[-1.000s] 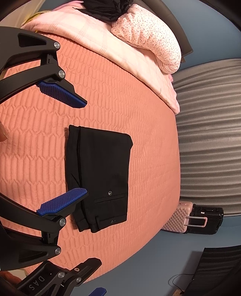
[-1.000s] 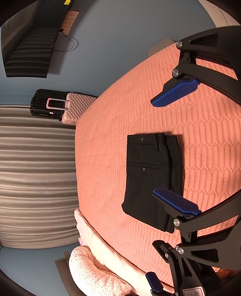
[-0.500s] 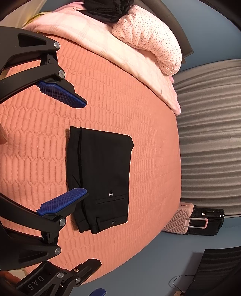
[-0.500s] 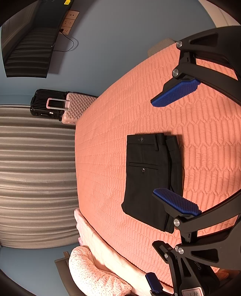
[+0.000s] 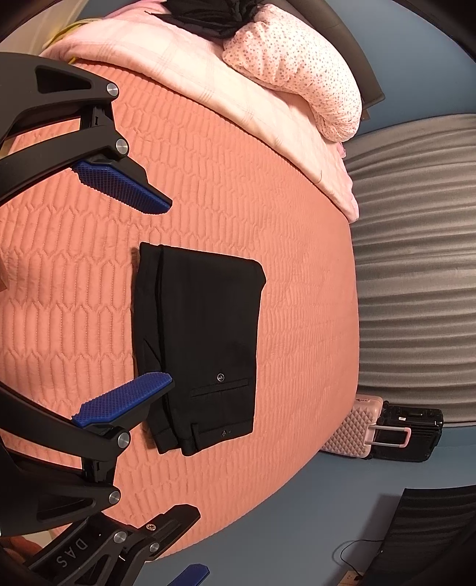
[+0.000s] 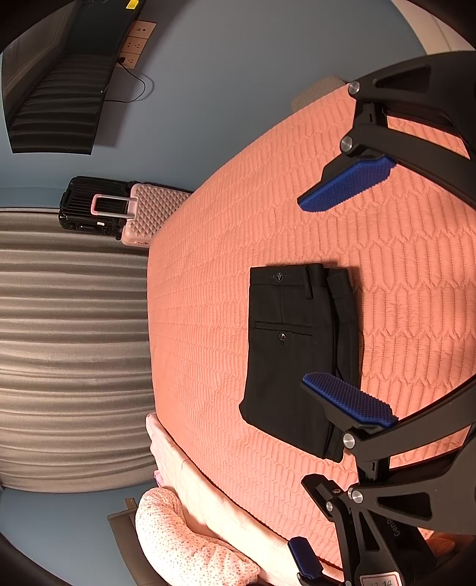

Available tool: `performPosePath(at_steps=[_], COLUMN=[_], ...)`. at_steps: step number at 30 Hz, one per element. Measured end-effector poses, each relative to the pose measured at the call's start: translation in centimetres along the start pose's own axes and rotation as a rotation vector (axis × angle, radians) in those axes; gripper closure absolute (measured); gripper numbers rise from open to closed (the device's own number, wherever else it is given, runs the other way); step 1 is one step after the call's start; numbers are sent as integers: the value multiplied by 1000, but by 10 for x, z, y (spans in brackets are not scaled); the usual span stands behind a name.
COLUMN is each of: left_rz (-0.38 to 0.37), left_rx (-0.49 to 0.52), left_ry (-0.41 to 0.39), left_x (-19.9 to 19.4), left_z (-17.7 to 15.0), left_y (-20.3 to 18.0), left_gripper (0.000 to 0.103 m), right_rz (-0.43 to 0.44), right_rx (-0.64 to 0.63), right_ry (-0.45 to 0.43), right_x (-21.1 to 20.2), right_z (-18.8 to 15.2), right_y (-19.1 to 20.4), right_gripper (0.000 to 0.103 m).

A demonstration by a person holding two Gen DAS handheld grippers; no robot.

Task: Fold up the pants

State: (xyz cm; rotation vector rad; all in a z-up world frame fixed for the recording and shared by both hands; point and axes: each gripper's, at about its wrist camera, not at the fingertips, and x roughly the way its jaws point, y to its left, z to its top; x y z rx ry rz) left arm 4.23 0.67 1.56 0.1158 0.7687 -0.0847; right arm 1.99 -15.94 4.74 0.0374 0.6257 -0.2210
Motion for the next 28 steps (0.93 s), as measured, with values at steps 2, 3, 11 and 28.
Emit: performPosePath(at_steps=[2, 3, 11, 28], left_rz=[6, 7, 41, 28], left_rx=[-5, -6, -4, 4], left_ry=[0, 0, -19, 3], left_x=[0, 1, -2, 3], left_z=[0, 0, -2, -1], left_y=[0, 1, 0, 0], left_gripper=[17, 17, 17, 17], right_rz=[1, 1, 0, -1], right_rx=[1, 0, -5, -7], right_ry=[0, 1, 1, -1], right_x=[0, 0, 0, 2], right_z=[0, 0, -1, 2], right_y=[0, 0, 0, -2], right_gripper=[15, 15, 15, 15])
